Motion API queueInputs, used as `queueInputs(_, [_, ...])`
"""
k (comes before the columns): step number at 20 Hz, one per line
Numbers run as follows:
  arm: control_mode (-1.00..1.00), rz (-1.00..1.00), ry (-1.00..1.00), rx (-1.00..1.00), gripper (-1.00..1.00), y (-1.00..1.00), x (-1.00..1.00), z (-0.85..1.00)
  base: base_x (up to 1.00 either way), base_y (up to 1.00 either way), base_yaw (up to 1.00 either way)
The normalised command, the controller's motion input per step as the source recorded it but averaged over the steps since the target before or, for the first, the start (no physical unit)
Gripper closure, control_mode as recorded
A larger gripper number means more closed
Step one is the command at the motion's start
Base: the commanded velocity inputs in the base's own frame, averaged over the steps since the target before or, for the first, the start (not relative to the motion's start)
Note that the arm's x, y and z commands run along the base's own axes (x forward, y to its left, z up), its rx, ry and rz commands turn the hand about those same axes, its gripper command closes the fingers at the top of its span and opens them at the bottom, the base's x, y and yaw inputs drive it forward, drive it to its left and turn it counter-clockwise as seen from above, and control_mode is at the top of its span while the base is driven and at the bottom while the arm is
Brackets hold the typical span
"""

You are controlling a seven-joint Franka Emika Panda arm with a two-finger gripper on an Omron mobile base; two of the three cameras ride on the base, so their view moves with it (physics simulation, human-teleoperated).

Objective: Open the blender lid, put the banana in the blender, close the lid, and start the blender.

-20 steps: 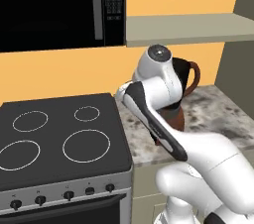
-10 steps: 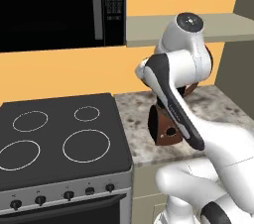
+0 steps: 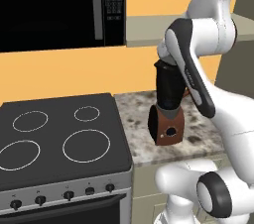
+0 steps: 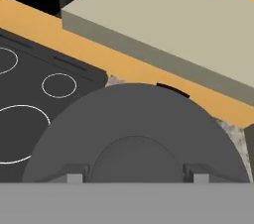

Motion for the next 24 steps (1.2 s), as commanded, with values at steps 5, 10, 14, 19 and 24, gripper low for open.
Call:
queueInputs(5, [-1.0, 0.05, 0.13, 0.0, 1.0, -0.44, 0.41, -0.19, 0.0, 0.0, 0.0])
queueInputs(10, [-1.0, 0.12, 0.1, 0.0, 1.0, -0.28, 0.36, -0.37, 0.0, 0.0, 0.0])
queueInputs(14, [-1.0, 0.14, 0.01, 0.0, 1.0, -0.09, 0.32, -0.23, 0.0, 0.0, 0.0])
queueInputs(19, [-1.0, 0.12, 0.0, 0.04, 1.0, -0.01, 0.09, -0.26, 0.0, 0.0, 0.0])
queueInputs(24, [-1.0, 0.12, 0.0, 0.06, 1.0, 0.0, 0.09, -0.14, 0.0, 0.0, 0.0])
